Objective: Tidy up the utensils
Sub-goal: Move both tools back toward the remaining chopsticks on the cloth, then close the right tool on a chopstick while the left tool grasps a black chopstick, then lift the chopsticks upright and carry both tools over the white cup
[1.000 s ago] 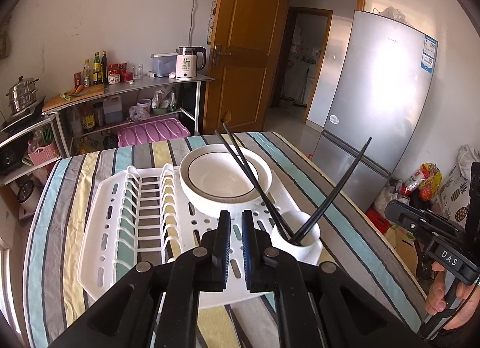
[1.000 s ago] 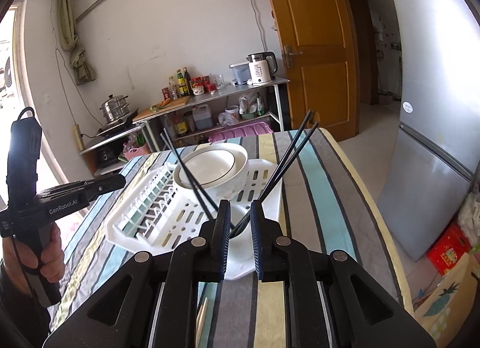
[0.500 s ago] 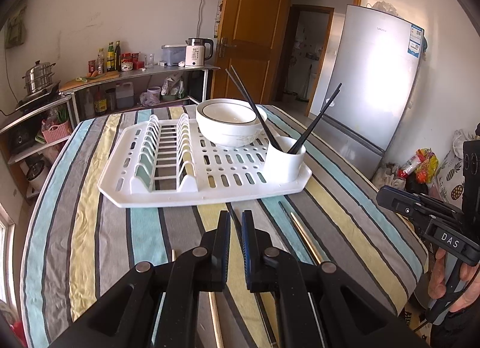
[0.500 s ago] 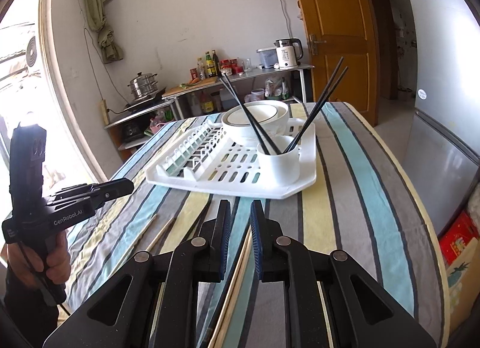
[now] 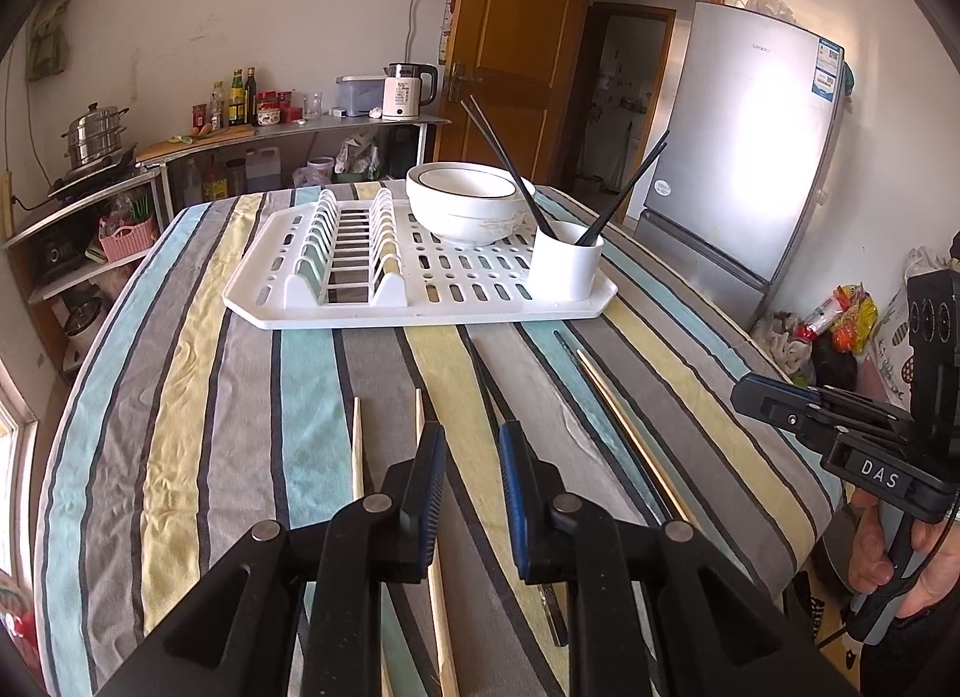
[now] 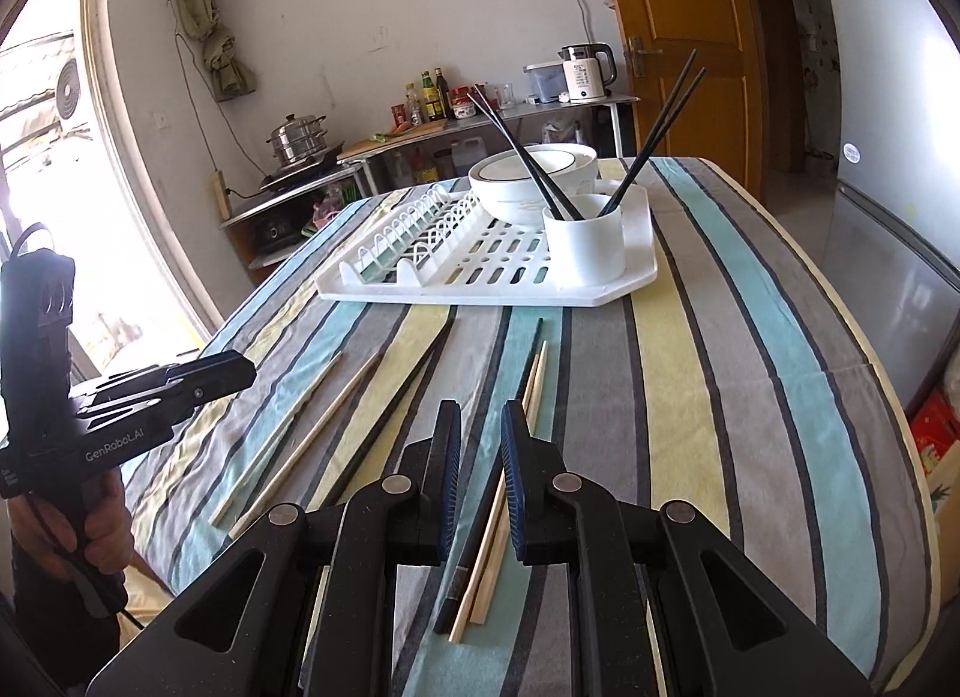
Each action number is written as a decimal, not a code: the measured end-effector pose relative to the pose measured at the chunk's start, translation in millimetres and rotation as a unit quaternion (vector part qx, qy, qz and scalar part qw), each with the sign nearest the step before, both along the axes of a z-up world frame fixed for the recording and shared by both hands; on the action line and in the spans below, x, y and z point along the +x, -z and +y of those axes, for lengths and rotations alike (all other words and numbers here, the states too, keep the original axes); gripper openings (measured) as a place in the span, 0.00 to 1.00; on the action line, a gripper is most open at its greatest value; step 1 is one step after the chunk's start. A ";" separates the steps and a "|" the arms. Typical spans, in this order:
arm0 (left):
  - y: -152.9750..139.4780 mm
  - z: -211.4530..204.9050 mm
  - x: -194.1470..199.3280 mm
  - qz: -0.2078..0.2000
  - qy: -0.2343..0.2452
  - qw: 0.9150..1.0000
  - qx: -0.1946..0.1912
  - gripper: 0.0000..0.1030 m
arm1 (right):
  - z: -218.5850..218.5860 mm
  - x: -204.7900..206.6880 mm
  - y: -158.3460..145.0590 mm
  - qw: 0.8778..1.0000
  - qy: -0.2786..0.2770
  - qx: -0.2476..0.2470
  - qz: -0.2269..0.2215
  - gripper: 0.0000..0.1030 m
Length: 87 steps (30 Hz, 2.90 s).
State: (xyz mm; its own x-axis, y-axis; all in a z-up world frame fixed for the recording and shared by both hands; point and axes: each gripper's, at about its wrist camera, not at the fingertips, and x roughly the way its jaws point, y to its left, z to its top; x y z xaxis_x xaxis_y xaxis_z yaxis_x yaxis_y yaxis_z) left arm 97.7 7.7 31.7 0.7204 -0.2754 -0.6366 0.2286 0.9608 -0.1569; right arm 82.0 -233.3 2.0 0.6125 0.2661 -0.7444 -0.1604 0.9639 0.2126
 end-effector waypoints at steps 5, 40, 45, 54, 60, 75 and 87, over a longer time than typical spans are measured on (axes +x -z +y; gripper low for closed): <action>6.0 -3.0 7.8 0.013 0.002 1.000 0.000 0.18 | 0.5 2.6 2.6 1.000 0.002 -0.001 0.003 0.14; 66.6 -41.7 144.5 0.133 0.041 0.990 0.028 0.19 | 18.0 139.9 86.1 0.991 -0.023 -0.062 0.112 0.17; 69.1 -44.7 147.8 0.132 0.038 0.990 0.037 0.19 | 17.9 146.2 89.3 0.990 -0.020 -0.073 0.116 0.17; 71.8 -63.8 146.6 0.099 0.046 0.989 0.099 0.19 | 23.7 145.7 91.1 0.988 -0.020 -0.098 0.115 0.13; 72.9 -67.8 147.9 0.088 0.043 0.989 0.112 0.17 | 23.4 145.4 91.6 0.988 -0.021 -0.100 0.112 0.06; 37.5 -45.8 139.5 0.069 0.023 0.996 0.056 0.05 | 14.7 136.7 55.0 0.996 -0.016 -0.054 0.067 0.05; -38.6 -21.4 97.0 -0.005 0.017 1.000 0.004 0.04 | 12.3 96.9 -29.8 0.999 -0.014 -0.026 -0.034 0.04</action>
